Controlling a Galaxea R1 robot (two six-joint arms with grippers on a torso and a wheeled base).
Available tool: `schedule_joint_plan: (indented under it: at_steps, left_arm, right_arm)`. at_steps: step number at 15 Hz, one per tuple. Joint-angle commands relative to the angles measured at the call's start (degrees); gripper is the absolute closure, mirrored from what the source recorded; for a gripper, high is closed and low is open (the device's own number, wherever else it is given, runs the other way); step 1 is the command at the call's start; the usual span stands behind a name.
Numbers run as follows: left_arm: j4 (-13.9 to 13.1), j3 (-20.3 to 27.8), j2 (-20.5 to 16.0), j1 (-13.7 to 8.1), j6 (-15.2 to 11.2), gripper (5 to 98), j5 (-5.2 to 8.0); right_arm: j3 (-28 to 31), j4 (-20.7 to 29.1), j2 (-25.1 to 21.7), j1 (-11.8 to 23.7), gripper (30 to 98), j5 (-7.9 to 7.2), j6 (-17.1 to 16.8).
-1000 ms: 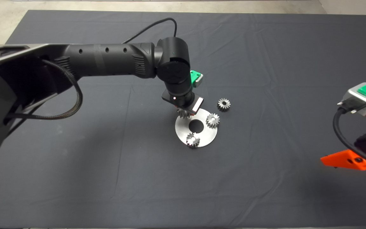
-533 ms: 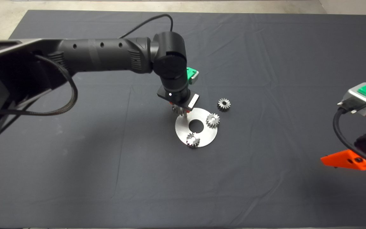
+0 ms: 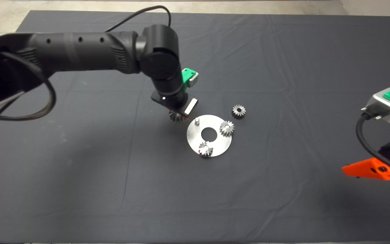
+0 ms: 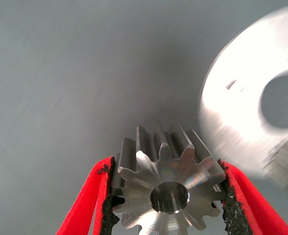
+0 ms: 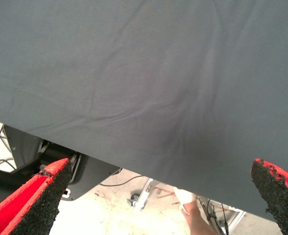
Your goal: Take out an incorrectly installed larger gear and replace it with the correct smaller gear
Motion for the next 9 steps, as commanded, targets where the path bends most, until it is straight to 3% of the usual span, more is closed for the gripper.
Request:
schedule_joint_plan:
  at_steps: [1, 3, 6, 9]
  left_arm:
    - [-0.61, 7.8, -7.67, -1.49, -4.45, 60.8, 0.93]
    - [0.44, 10.63, -9.71, -0.84, -6.67, 60.8, 0.93]
    - [5.2, 10.92, -9.89, 3.72, -7.02, 60.8, 1.19]
    - [5.36, 11.54, -10.07, 4.43, -7.11, 60.7, 1.02]
  right_arm:
    - [0.14, 1.08, -0.15, 0.77, 31.7, -0.36, 0.42]
    - [0.14, 1.08, -0.23, 0.77, 31.7, -0.36, 0.38]
    - [0.14, 1.17, -0.23, 0.77, 31.7, -0.55, 0.44]
    - [0.14, 1.17, -0.23, 0.79, 31.7, -0.71, 0.38]
